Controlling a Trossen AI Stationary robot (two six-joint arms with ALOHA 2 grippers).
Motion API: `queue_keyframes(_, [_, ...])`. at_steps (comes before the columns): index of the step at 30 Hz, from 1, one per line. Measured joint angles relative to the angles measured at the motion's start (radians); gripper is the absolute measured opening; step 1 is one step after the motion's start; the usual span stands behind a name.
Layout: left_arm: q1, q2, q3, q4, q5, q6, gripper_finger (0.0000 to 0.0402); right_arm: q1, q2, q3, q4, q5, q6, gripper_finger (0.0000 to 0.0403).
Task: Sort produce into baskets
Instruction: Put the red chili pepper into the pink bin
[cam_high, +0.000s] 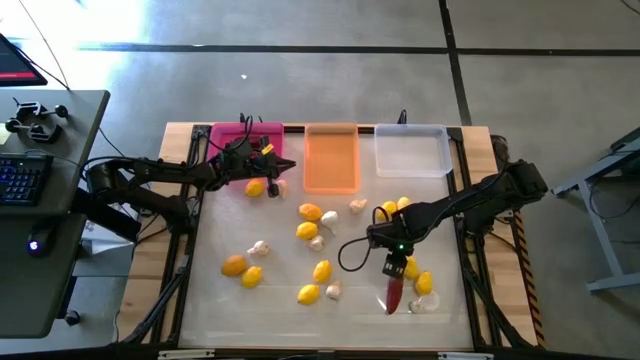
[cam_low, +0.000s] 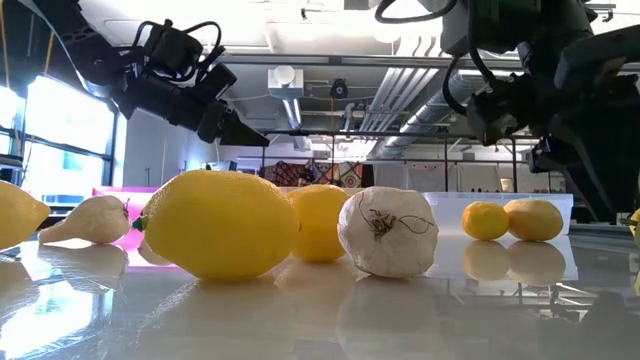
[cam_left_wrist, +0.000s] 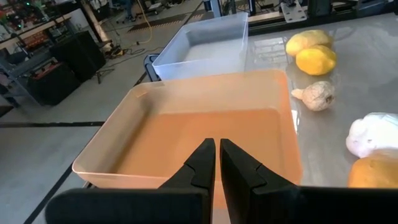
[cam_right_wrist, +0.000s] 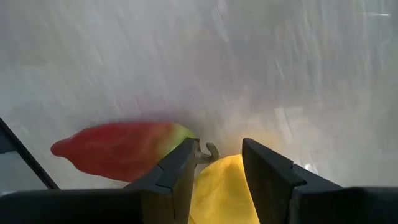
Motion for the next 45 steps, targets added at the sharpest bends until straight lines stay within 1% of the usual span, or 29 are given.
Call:
queue_keyframes(8, [-0.001,0.0,0.0,-0.001,0.0,-0.001,0.0011,0.0,0.001,0.0,0.0,-0.001,-0.024,0.0128])
queue_keyframes(15, [-0.001,0.0,0.0,-0.003,0.0,-0.002,0.0011,0.0,0.001,0.0,0.0,0.023,-0.025,0.0128])
queue_keyframes(24, [-0.001,0.0,0.0,-0.006,0.0,-0.002,0.0011,0.0,0.001,-0.001,0.0,-0.002,-0.015,0.0128])
queue_keyframes(31, [-0.001,0.0,0.0,-0.006,0.0,-0.002,0.0011,0.0,0.001,-0.002,0.0,-0.002,0.001,0.0128])
queue_keyframes(39, [-0.001,0.0,0.0,-0.006,0.0,-0.002,0.0011,-0.008,0.002,-0.082,0.057,-0.043,0.01,0.0128])
queue_keyframes(42, [-0.001,0.0,0.0,-0.006,0.0,-0.002,0.0011,-0.013,0.002,-0.082,0.065,-0.045,0.003,0.0113])
queue_keyframes(45, [-0.001,0.0,0.0,-0.006,0.0,-0.002,0.0011,-0.014,0.002,-0.082,0.065,-0.066,-0.018,0.0068])
